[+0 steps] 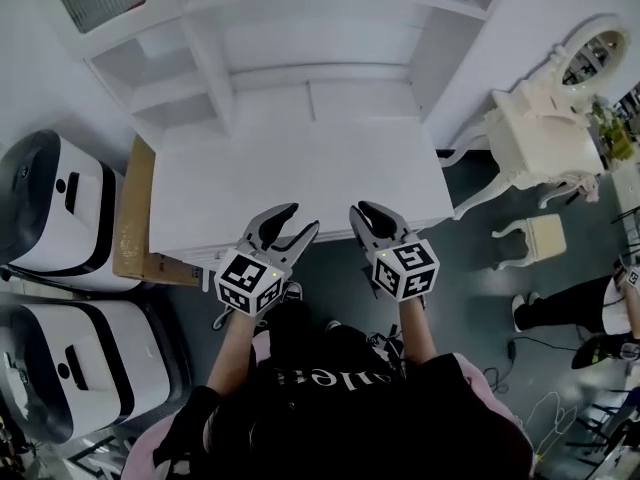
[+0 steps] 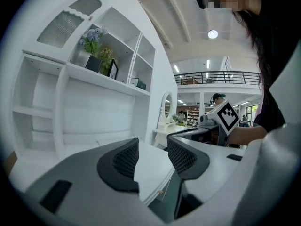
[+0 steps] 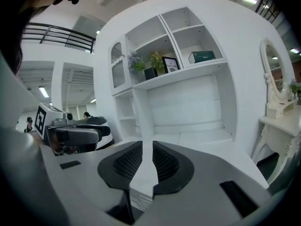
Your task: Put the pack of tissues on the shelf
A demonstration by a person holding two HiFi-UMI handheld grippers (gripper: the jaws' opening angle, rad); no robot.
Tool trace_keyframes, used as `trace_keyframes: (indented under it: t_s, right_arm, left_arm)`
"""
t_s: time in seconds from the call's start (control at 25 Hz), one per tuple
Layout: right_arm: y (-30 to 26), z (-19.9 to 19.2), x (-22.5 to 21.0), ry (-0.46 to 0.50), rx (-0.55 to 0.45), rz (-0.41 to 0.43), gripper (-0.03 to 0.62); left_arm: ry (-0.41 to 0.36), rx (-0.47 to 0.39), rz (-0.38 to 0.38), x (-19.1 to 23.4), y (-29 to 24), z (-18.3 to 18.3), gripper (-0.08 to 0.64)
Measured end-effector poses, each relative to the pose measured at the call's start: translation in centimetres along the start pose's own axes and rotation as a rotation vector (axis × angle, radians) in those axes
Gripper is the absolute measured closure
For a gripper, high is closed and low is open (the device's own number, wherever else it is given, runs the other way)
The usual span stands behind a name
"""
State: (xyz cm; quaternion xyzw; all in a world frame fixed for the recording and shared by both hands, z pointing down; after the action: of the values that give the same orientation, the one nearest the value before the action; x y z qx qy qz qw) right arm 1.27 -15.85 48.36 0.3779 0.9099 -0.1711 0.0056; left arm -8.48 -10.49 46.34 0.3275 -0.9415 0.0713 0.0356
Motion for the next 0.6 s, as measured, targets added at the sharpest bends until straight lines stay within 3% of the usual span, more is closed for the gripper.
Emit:
trace_keyframes:
  t_s: [0.6]
  right_arm:
    - [7.4,-5.2,3.9,0.034,0.047,0.159,0.511]
  left_arm:
    - [0.034,-0.003,0.206,-7.5,7.3,-3.4,0.487]
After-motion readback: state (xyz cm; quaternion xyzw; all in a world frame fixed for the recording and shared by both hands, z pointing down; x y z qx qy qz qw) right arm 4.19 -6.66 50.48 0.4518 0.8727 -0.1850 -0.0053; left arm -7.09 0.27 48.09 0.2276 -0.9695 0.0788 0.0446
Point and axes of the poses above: the fingertips, and each gripper's own axes: y backward along the fingers, x to its left, z out of its top, the point moved 1 cm from there along y, backward along the fingers, and after that the axes turned 6 degrees about -z, right-handed, at the moved point
